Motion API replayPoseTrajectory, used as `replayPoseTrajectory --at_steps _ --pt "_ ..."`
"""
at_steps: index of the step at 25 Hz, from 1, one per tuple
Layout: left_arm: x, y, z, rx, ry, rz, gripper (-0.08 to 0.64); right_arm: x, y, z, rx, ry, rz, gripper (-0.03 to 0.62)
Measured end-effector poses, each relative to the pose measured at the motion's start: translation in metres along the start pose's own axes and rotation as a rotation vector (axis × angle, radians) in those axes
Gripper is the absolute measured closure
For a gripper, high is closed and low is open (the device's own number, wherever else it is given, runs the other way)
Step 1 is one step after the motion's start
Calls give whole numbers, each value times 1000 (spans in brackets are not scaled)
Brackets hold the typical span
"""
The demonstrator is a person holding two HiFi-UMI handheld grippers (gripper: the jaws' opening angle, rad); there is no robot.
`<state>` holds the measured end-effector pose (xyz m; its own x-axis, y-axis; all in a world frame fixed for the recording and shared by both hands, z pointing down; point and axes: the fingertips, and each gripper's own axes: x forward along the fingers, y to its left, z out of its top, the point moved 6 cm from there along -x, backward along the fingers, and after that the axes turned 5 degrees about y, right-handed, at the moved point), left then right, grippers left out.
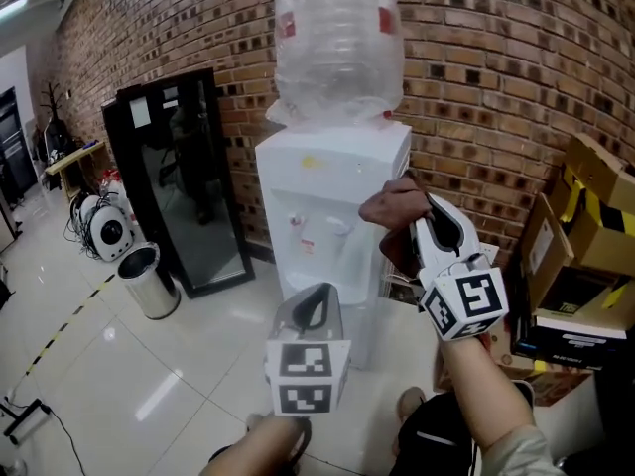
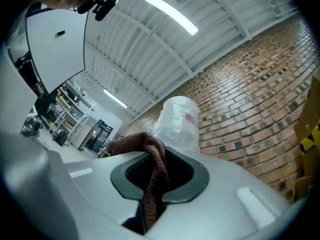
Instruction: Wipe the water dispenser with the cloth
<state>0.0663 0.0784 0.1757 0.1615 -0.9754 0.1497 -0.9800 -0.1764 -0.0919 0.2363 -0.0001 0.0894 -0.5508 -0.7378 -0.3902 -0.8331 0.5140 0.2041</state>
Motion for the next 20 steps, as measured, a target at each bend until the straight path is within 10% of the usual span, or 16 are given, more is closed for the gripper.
replayPoseTrajectory --at_steps 8,20 --pt "63 -30 80 47 -118 -35 560 57 -36 8 -122 -52 42 534" --pt "115 -23 96 34 -111 -14 560 107 -49 -16 -186 -26 104 535"
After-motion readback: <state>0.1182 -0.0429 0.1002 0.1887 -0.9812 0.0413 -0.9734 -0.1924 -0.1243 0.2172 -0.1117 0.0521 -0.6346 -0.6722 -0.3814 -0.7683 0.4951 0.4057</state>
